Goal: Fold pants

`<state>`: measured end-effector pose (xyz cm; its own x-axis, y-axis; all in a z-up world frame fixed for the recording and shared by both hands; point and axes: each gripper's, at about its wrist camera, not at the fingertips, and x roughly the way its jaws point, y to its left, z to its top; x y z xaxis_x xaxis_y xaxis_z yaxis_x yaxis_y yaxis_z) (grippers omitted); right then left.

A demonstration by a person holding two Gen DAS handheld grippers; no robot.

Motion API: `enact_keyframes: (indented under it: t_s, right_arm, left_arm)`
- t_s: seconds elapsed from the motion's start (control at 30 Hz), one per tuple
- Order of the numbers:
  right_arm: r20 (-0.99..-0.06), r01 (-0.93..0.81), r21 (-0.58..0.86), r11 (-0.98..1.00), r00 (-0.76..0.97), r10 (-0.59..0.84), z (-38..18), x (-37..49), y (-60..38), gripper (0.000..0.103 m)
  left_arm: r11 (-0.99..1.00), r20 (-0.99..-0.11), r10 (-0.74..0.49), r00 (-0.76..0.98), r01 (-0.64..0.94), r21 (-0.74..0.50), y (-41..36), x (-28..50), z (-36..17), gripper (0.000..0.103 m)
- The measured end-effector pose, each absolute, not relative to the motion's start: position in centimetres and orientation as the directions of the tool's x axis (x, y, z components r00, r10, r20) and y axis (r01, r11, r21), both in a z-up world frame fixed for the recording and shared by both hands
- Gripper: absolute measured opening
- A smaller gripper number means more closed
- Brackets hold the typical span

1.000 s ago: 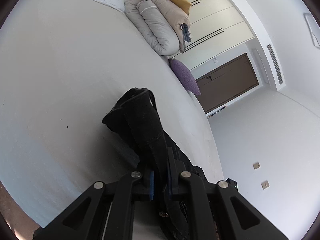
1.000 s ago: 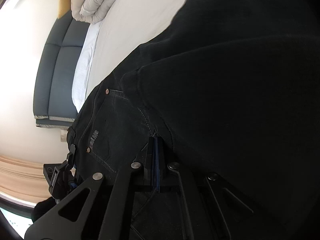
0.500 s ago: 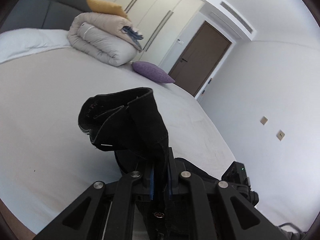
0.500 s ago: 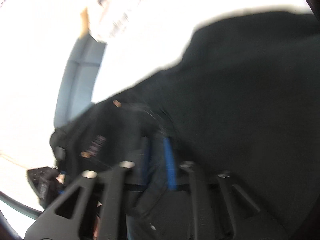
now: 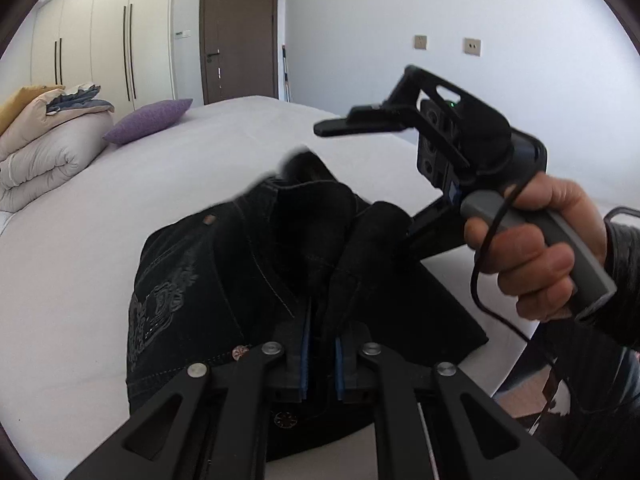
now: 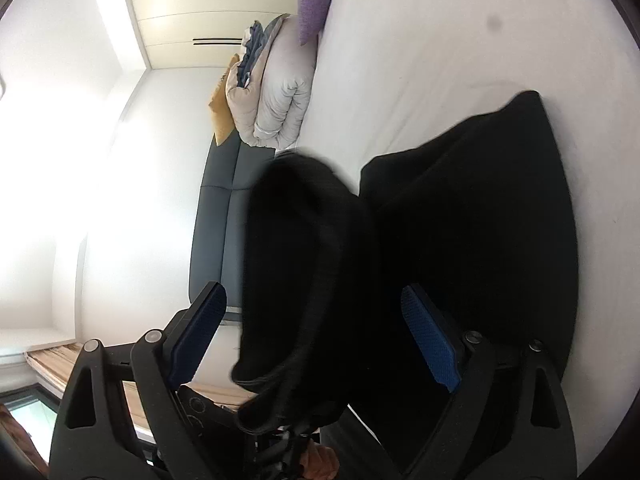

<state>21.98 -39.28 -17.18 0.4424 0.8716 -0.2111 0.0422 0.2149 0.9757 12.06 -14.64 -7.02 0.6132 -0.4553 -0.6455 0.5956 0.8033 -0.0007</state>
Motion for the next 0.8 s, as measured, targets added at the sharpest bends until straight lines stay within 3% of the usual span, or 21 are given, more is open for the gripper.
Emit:
enact_keyframes:
  t_s: [0.13, 0.33, 0.4, 0.47, 0.67, 0.8]
  right_arm:
    - [-0.263, 0.029, 0.961, 0.276, 0.419, 0.869, -16.8, 21.8, -39.7, 0.090]
    - [-0.486, 0.021, 0.860, 0.510, 0.338, 0.806, -17.3, 23.1, -36.3, 0.087]
    - [-0.539, 0.010, 0.824, 0.567, 0.323, 0.778, -17.2, 23.2, -35.4, 0.079]
    - [-0.591, 0.021, 0.787, 0.616, 0.312, 0.744, -17.4, 22.7, -35.0, 0.063]
    - [-0.672, 0.067, 0.720, 0.691, 0.317, 0.669, -17.8, 22.4, -35.4, 0.032]
    - [-0.699, 0.046, 0.676, 0.735, 0.355, 0.621, -17.3, 21.5, -36.1, 0.019]
  left_arm:
    - [0.768, -0.660, -0.390, 0.642, 0.622, 0.151, -15.7, 10.5, -8.1, 0.009]
    - [0.706, -0.632, -0.349, 0.692, 0.638, 0.308, -17.4, 9.0, -8.2, 0.009]
    - [0.684, -0.629, -0.335, 0.702, 0.640, 0.350, -18.1, 8.5, -8.6, 0.009]
    - [0.674, -0.626, -0.326, 0.708, 0.639, 0.371, -18.1, 8.1, -9.0, 0.010]
    - [0.661, -0.620, -0.319, 0.717, 0.637, 0.396, -18.7, 7.4, -9.4, 0.010]
    - [0.645, -0.624, -0.324, 0.712, 0.648, 0.405, -19.2, 7.1, -9.7, 0.010]
